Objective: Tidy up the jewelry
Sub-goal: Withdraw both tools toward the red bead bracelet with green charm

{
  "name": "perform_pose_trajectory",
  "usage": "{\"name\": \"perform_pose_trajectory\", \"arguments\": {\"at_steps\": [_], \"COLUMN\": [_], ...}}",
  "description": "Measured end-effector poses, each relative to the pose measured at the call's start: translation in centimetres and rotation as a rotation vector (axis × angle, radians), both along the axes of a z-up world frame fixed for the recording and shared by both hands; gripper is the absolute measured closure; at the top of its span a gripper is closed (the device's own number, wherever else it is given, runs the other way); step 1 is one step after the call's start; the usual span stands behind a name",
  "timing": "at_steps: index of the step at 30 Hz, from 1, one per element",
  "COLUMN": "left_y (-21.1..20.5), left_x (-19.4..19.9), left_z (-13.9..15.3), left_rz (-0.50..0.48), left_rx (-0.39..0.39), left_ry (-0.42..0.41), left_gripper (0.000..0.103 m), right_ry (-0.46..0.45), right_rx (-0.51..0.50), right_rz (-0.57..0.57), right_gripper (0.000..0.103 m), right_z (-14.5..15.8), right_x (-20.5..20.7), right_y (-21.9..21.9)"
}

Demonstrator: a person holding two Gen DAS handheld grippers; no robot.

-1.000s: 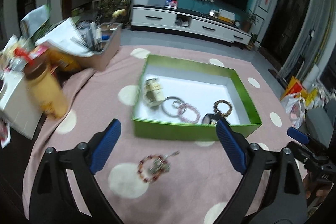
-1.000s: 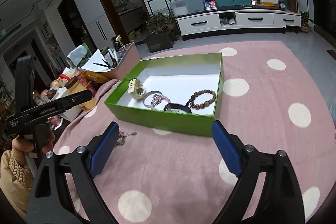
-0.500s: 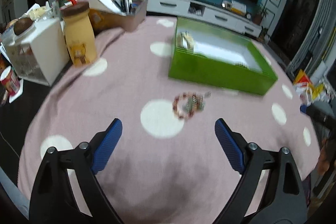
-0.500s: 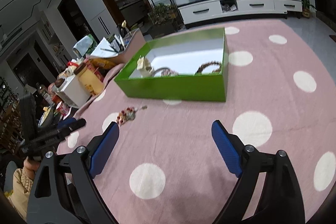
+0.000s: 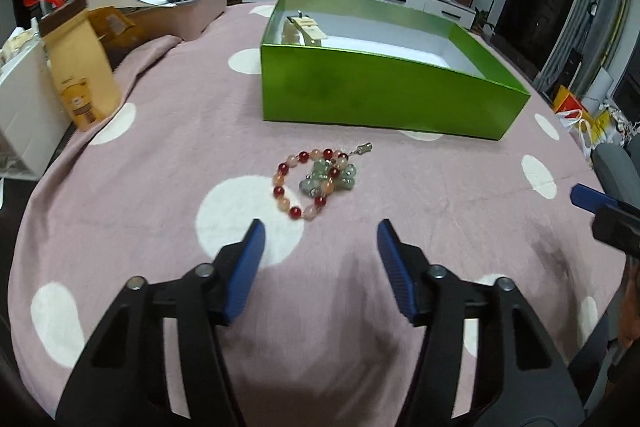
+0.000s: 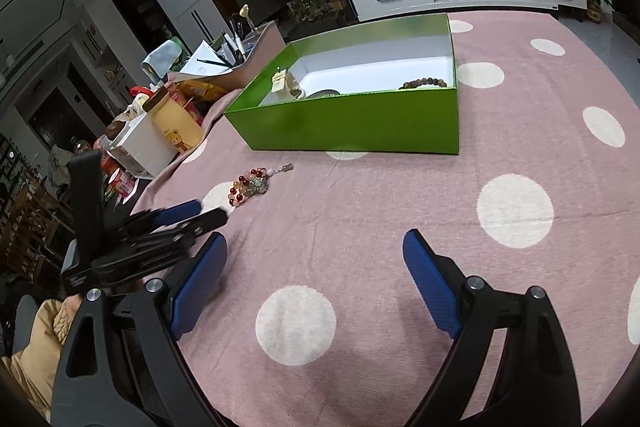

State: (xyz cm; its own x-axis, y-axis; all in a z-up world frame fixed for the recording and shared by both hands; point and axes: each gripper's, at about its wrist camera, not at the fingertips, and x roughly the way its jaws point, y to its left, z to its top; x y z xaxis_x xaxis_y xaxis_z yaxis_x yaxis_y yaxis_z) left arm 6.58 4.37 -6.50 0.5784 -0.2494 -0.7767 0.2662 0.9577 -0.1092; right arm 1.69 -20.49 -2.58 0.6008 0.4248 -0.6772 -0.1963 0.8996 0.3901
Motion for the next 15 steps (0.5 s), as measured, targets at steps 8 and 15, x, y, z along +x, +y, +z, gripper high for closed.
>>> {"name": "perform_pose_trajectory", "arguments": {"at_steps": [8,15], "left_y": [-1.6,-1.6], "left_x": [2.0,2.2], "left_z": [-1.6,-1.9], "left_rz": [-0.046,-0.087], "left_rx": [0.080,0.108], "left_ry": [0.008,-0.008], "left_gripper": [0.073,0.088], "right_ry": [0.029,0.053], "right_rx": [-0.002,-0.003], "right_rz": [-0.010,-0.016], "right_gripper": [0.013,0.013], "right_z": [-0.9,-1.6], "right_x": [0.7,1.2], "right_y": [-0.2,0.0]}}
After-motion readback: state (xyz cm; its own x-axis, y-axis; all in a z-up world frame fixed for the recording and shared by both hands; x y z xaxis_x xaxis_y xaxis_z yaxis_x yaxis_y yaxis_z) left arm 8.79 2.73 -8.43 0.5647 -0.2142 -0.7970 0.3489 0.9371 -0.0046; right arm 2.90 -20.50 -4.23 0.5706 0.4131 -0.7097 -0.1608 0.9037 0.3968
